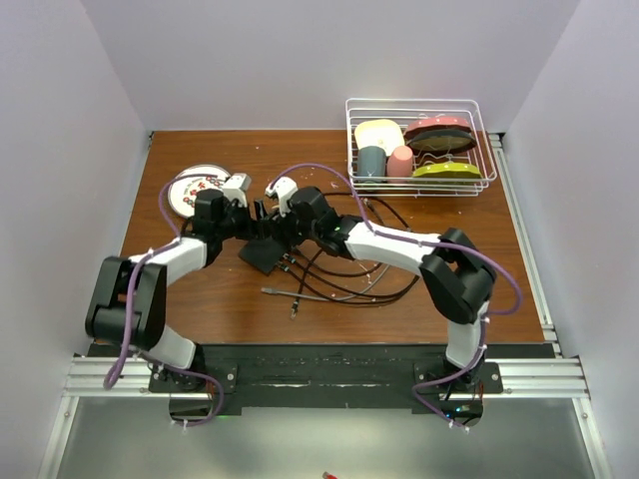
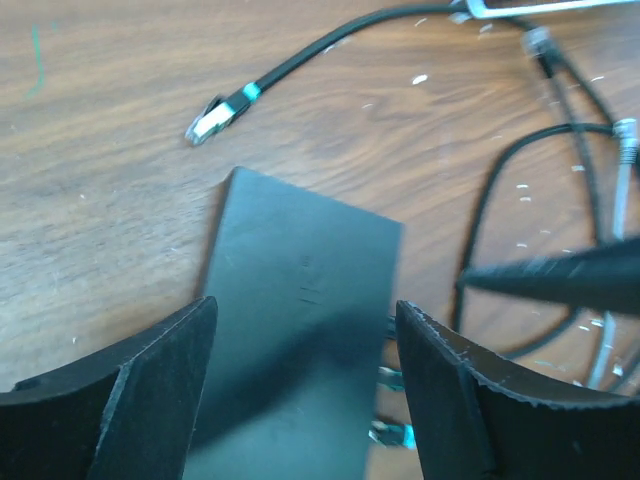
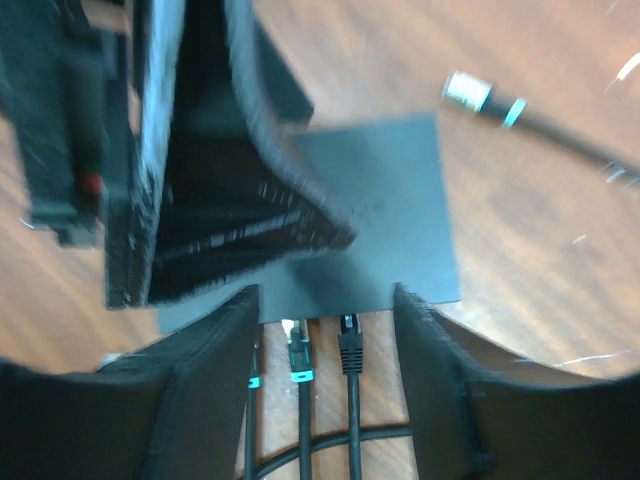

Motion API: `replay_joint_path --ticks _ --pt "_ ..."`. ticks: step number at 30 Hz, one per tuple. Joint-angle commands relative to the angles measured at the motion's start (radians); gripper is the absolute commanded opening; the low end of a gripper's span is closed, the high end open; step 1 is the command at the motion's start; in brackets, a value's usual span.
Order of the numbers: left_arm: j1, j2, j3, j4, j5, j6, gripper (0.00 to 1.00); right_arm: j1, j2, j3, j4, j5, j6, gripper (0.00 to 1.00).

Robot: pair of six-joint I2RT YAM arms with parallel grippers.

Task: Insert the plug into the switch port

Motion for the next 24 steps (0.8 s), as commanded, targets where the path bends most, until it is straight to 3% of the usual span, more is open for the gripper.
replay_joint_path --ticks 1,6,13,19,24 --pt "-0.004 -0.137 -0.04 0.017 -0.009 -0.018 0.78 0.0 -0.138 -0.029 0.068 0.004 -0.001 0.69" --pt "-0.004 -0.247 -0.08 -0.004 -0.016 -0.021 0.81 0.003 -0.242 -0.091 0.039 -0.111 -0.027 0.79" --pt "0.0 -0.353 -0.098 -0.023 -0.043 -0.054 0.89 0.049 -0.348 -0.234 0.028 -0.139 -0.078 0.98" --pt "0.007 -0.414 -0.092 -0.064 -0.124 -0.079 0.95 0.106 -0.339 -0.297 0.018 -0.114 -0.074 0.98" --pt "0.01 -0.444 -0.109 -0.086 -0.239 -0.09 0.97 0.141 -0.302 -0.332 0.05 -0.104 -0.029 0.88"
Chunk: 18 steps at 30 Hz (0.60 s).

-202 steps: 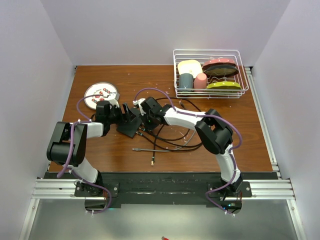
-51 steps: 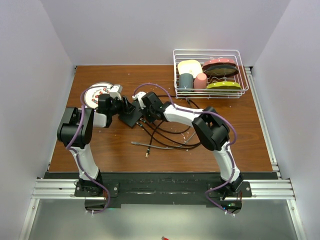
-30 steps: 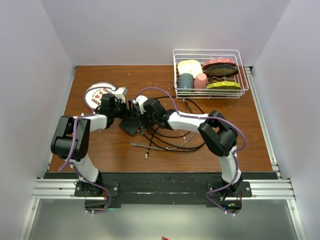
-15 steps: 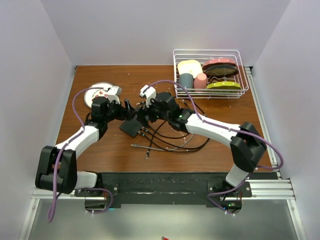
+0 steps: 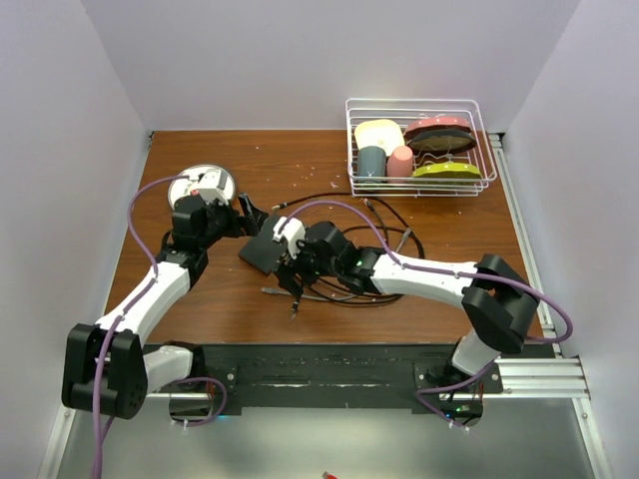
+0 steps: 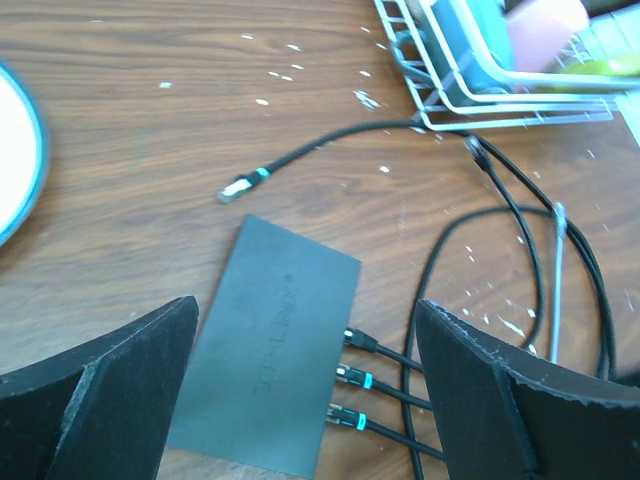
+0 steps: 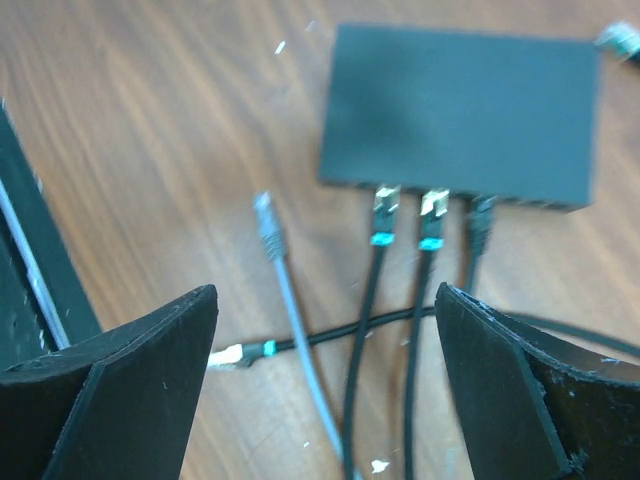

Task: Insert the plug into the switch port

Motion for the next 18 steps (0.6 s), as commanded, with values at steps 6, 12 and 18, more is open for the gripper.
replay_joint_path --ticks 6,12,18 --pt "0.015 -0.032 -0.029 -0.014 -0.122 -0.018 0.98 0.039 0.096 0.0 0.065 -0.009 0.034 0.72" --pt "0.018 -0.025 -0.032 -0.017 -0.127 -0.009 0.98 0.056 0.172 0.037 0.036 0.02 0.031 0.67" --pt "0.019 -0.021 -0.041 -0.01 -0.133 -0.007 0.98 0.068 0.203 0.055 0.01 0.037 0.022 0.59"
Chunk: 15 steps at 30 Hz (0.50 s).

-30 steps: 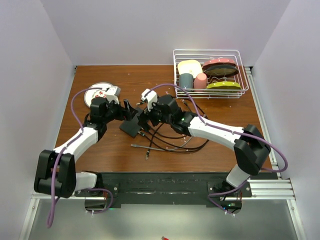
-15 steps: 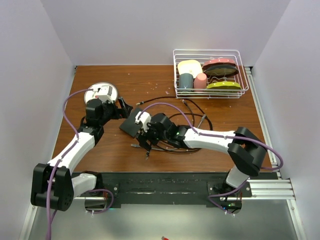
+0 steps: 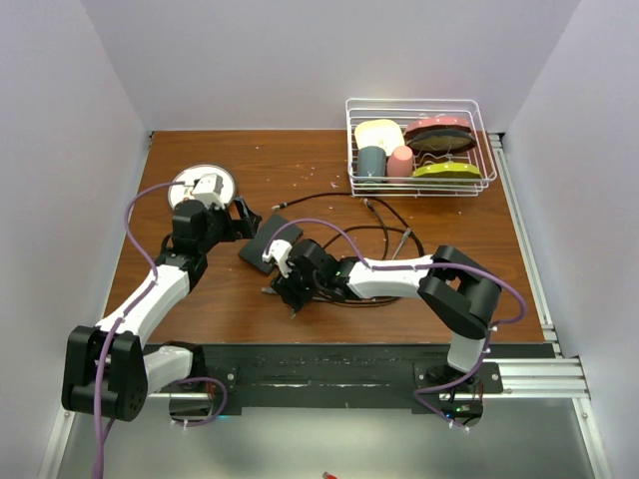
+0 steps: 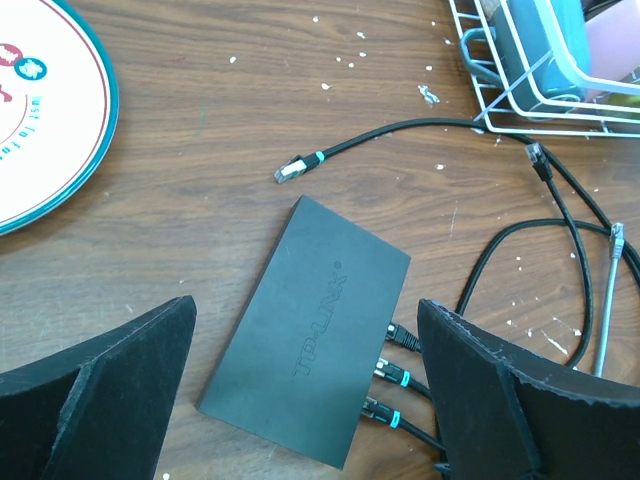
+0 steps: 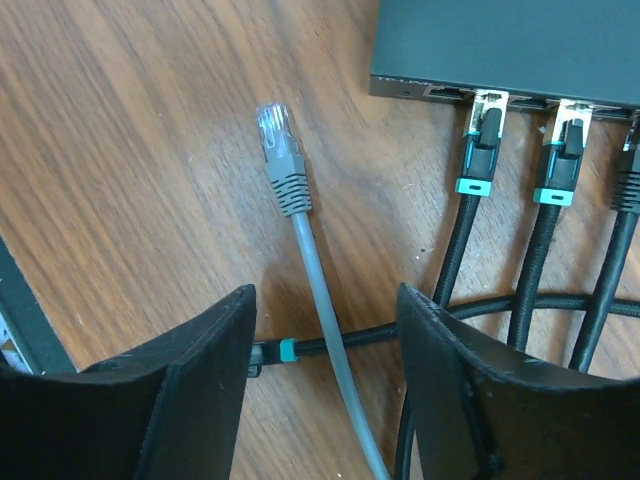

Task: Insert the plug into the switch port

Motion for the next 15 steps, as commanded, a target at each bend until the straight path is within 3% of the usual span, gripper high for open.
replay_joint_path --ticks 1,6,15 --pt "0.009 0.0 -0.011 0.027 -0.019 0.007 0.98 0.015 0.005 0.058 -0.004 0.022 -0.008 0.58" --pt "0.012 0.004 -0.011 0.023 -0.027 0.01 0.98 0.032 0.039 0.086 -0.033 0.032 -0.021 0.44" --pt "0.015 0.013 -0.022 0.034 -0.027 0.01 0.98 0.038 0.06 0.132 -0.115 0.042 -0.079 0.01"
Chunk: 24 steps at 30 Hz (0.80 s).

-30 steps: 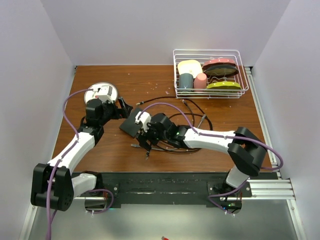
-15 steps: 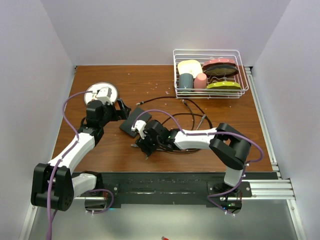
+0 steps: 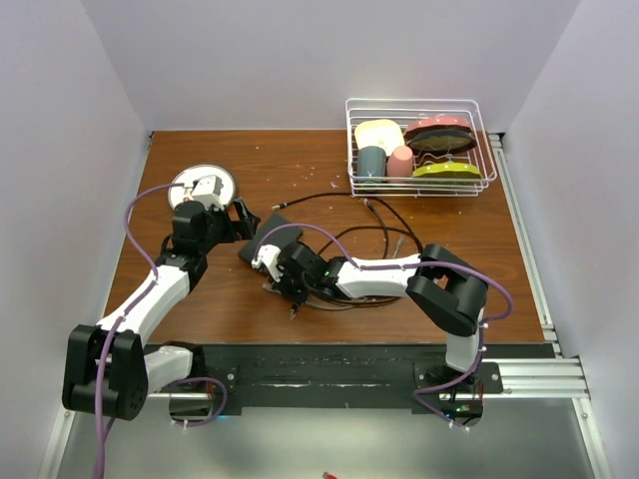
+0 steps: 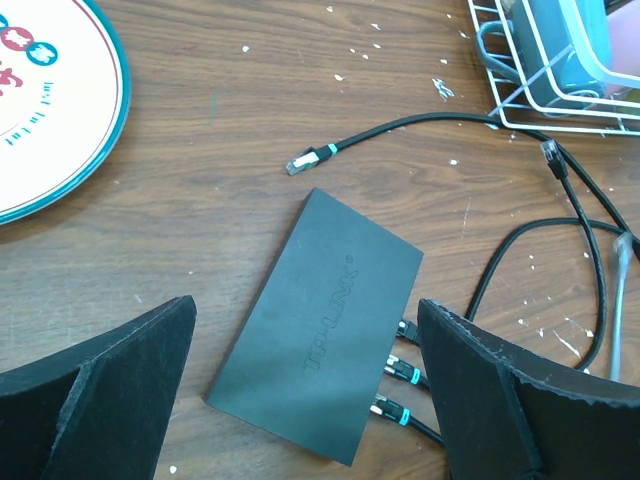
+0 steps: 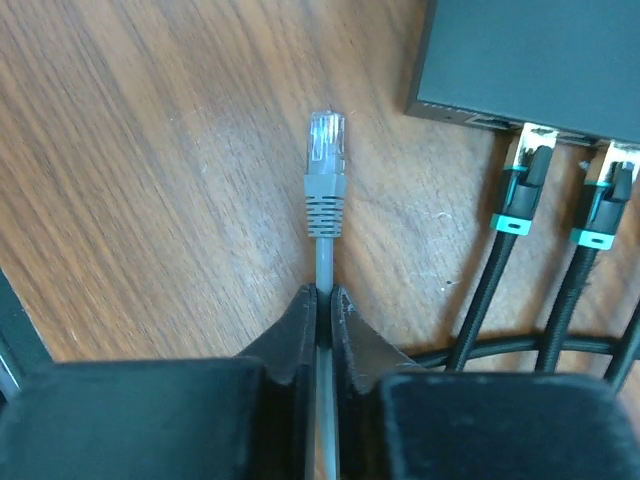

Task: Insert the plug into the switch port

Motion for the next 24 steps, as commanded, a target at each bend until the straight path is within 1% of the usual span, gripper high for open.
replay_joint_path --ticks 1,4,5,8,9,11,12,14,15,16,18,19,21,22,24 --pt "0.01 0.008 -0.009 0.033 -0.014 0.011 0.98 0.007 -0.023 0.043 -0.044 0.019 -0.025 0.0" --pt "0.011 0.013 -0.012 0.036 -0.015 0.009 0.98 0.005 -0.092 0.038 -0.035 -0.012 -0.018 0.0" --pt "0.011 0.014 -0.012 0.037 -0.014 0.011 0.98 0.005 -0.142 0.035 -0.033 -0.02 -0.017 0.0" --pt "0.011 0.017 -0.014 0.036 -0.017 0.011 0.98 0.005 -0.228 0.046 -0.047 -0.055 -0.017 0.0" --pt "0.011 0.019 -0.014 0.037 -0.015 0.011 0.98 0.005 -0.295 0.049 -0.052 -0.07 -0.017 0.0" --pt "0.011 0.022 -0.017 0.042 -0.009 0.011 0.98 0.005 -0.366 0.057 -0.056 -0.111 -0.017 0.0" --pt "0.013 0.028 -0.017 0.043 -0.007 0.011 0.98 0.007 -0.447 0.058 -0.056 -0.121 -0.018 0.0" --pt "0.013 0.033 -0.014 0.04 -0.007 0.011 0.98 0.005 -0.527 0.06 -0.046 -0.138 -0.011 0.0" --pt "0.013 0.033 -0.012 0.039 -0.007 0.011 0.98 0.005 -0.565 0.06 -0.041 -0.135 -0.009 0.0" --pt "0.013 0.031 -0.012 0.039 -0.007 0.008 0.98 0.005 -0.646 0.058 -0.026 -0.127 -0.006 0.0" --pt "0.014 0.031 -0.014 0.042 -0.003 0.009 0.98 0.005 -0.725 0.051 -0.006 -0.1 -0.002 0.0" --pt "0.014 0.031 -0.014 0.042 -0.001 0.008 0.98 0.005 -0.81 0.045 0.022 -0.083 0.002 0.0" --pt "0.014 0.03 -0.014 0.042 -0.001 0.008 0.98 0.007 -0.897 0.025 0.06 -0.029 0.009 0.0" --pt "0.014 0.031 -0.014 0.042 0.0 0.008 0.98 0.005 -0.97 0.018 0.098 -0.017 0.018 0.0" --pt "0.014 0.031 -0.014 0.045 0.005 0.006 0.98 0.005 -1.044 0.011 0.129 -0.01 0.02 0.0"
